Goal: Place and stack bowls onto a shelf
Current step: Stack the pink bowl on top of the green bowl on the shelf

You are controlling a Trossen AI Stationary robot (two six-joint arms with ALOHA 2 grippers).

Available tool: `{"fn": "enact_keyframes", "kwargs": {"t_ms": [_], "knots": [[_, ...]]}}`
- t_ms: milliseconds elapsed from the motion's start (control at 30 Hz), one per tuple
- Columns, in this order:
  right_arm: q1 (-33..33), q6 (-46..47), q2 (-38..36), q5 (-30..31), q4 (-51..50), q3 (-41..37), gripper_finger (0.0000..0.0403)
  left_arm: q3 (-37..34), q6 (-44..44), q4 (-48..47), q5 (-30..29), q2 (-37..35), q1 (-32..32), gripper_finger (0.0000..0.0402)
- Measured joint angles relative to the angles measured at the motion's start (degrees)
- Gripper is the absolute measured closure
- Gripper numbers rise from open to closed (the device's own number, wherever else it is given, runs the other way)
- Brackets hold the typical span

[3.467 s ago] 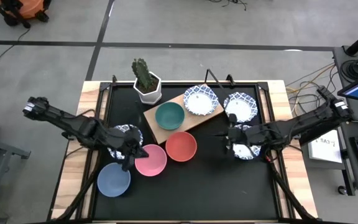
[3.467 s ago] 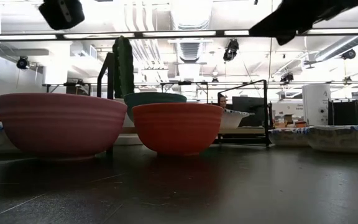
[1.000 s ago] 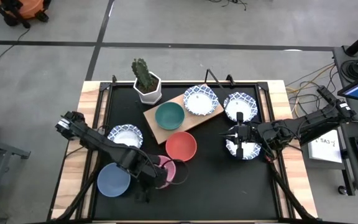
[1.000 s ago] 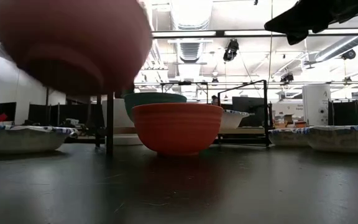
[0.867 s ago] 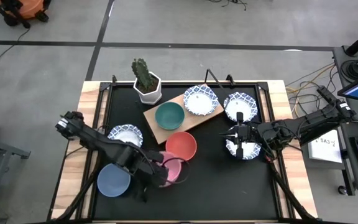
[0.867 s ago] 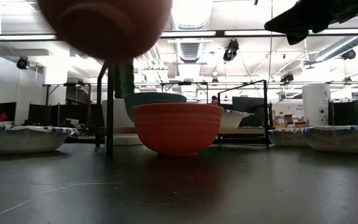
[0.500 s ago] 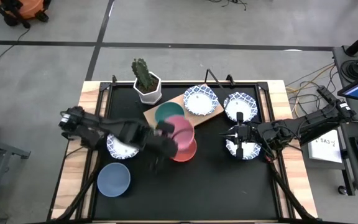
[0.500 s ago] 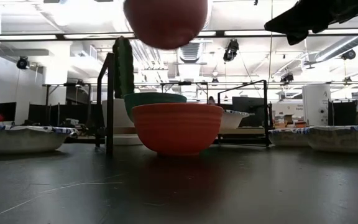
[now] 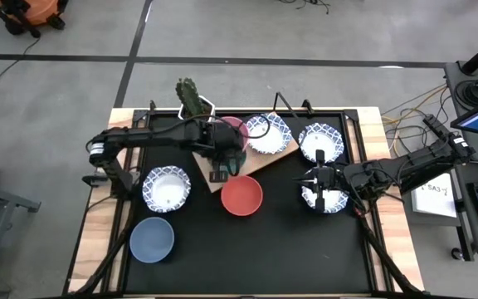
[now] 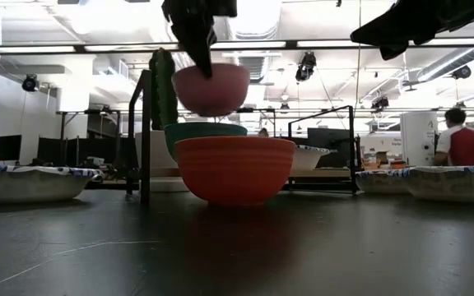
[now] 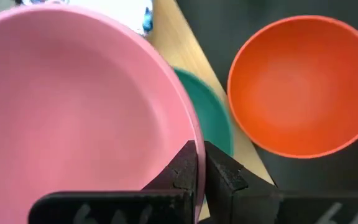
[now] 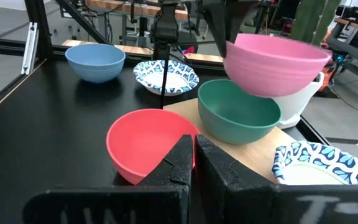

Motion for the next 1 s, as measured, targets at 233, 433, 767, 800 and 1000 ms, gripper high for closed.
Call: {"fn": "enact_keyframes", "kwargs": {"t_ms": [233,433,767,800,1000], "knots": [[0.0,-0.7,0.0,0.0,0.0,0.0,0.0394,-2.3,-3.1,0.9,2.1,0.3,0.1,0.0401],[0.0,-0.6,0.0,0.0,0.1,0.0,0.0394,-5.2,-4.2,2.3,2.0,0.5,0.2,0.0401],[0.0,-0.6,0.0,0.0,0.1,0.0,0.0394,-5.2,-8.1,3.9,2.0,0.5,0.1,0.0401],[0.0,-0.6,0.0,0.0,0.1,0.0,0.0394,-5.2,-8.5,4.0,2.0,0.5,0.1,0.0401],[0.0,-0.7,0.0,0.0,0.1,0.0,0.0394,-5.3,-10.6,4.5,1.9,0.5,-0.3,0.0401]]}}
